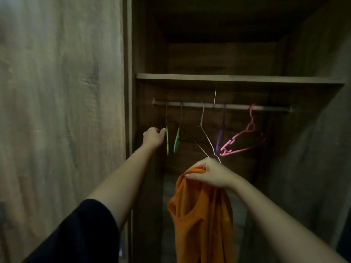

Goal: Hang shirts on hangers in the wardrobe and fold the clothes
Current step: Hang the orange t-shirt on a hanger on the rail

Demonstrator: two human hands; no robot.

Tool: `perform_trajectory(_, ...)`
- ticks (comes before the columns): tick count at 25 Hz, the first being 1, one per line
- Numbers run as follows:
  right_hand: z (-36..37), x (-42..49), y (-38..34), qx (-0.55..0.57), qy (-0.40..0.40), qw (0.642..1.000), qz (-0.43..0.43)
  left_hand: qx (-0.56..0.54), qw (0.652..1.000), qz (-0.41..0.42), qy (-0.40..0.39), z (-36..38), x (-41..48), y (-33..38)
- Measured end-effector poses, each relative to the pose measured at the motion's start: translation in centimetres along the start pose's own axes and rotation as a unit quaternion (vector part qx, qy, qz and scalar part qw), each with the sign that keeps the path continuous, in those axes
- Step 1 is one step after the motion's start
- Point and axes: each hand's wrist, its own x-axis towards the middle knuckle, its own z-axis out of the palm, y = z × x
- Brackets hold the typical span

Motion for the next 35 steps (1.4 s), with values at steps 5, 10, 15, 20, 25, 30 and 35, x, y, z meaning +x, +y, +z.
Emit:
perform_trajectory(5,-0.2,1.6,2.4,-0.009,0.004,1.000,0.019,-0.030,0.997,-0.055,-0.040,3.0,5.1,-0.9)
perform_trajectory(10,0.3,1.1,4.3,-0.004,0.018,0.999,0.044,-0.088,0.994,-0.060,-0.019,5.1,7.7,-1.3)
perform_trajectory(15,0.9,2.1,5.0,-0.054,-0.007,0.997,0.063,-0.036,0.998,0.003,0.052,4.2,7.0,-0.4)
perform_trajectory(20,1.3,2.9,3.3,-0.163,-0.108,0.979,0.051,-0.004,0.998,0.025,0.051,1.9,0.4,-2.8)
perform_trajectory(25,2.4,3.4,0.3,-0.377,-0.220,0.900,0.006,0.105,0.994,-0.004,0.042,-1.5,-10.4,-6.4)
perform_trajectory(30,2.9,3.0,0.4,-0.568,-0.210,0.793,-0.065,0.110,0.989,0.032,0.091,-5.1,-18.8,-10.1)
perform_trajectory(35,0.8,0.4,0.9,-0.668,-0.152,0.714,-0.143,0.142,0.976,0.074,0.150,-9.4,-24.2,-13.6)
